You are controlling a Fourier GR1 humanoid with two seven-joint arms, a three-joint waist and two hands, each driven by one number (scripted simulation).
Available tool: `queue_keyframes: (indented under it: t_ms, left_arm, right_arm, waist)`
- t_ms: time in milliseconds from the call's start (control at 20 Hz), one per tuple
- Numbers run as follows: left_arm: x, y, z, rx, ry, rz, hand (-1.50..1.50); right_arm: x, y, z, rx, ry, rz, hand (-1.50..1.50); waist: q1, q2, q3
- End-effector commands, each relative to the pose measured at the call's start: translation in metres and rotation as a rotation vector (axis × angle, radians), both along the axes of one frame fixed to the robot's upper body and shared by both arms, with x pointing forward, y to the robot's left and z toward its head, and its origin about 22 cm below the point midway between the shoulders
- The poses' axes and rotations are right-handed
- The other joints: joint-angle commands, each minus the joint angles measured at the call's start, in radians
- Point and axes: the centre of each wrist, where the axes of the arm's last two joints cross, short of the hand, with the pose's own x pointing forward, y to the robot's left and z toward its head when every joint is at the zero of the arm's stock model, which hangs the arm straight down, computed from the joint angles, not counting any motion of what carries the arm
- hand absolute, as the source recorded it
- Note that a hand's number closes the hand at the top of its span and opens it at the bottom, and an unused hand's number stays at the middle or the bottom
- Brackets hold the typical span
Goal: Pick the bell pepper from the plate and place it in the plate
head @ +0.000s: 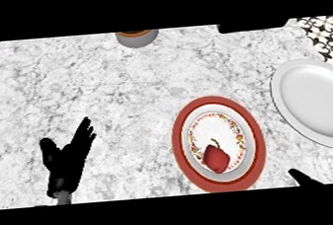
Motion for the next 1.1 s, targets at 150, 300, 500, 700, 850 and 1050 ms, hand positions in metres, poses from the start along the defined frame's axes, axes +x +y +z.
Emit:
queue_keyframes:
  t_ms: [150,300,500,700,850,1050]
  left_arm:
    - [-0.004,-0.007,0.004,-0.004,-0.015,-0.049,0.0]
    - [0.011,-0.015,0.004,0.009,-0.013,-0.053,0.0]
    - [0.014,-0.018,0.009,-0.008,-0.024,-0.068,0.0]
    - [0.005,-0.02,-0.005,-0.019,-0.008,-0.058,0.0]
    - [0.004,-0.012,0.003,-0.03,0.003,-0.055,0.0]
    - [0.005,-0.032,0.004,-0.009,-0.008,-0.05,0.0]
  right_arm:
    - [-0.024,0.034,0.018,-0.11,0.342,-0.066,-1.5]
    - [-0.019,0.061,0.02,-0.133,0.418,-0.109,-1.5]
    - [0.0,0.105,0.02,-0.142,0.479,-0.125,-1.5]
    - [0.023,0.145,0.014,-0.145,0.493,-0.161,-1.5]
    - [0.032,0.156,0.007,-0.166,0.551,-0.199,-1.5]
    - [0.044,0.158,-0.011,-0.122,0.62,-0.169,-1.5]
  waist:
    - [0.056,0.01,0.001]
    - [0.057,0.013,0.002]
    - [0.064,0.011,0.004]
    - [0.057,0.009,0.006]
    - [0.056,0.008,0.006]
    - [0.053,0.009,0.008]
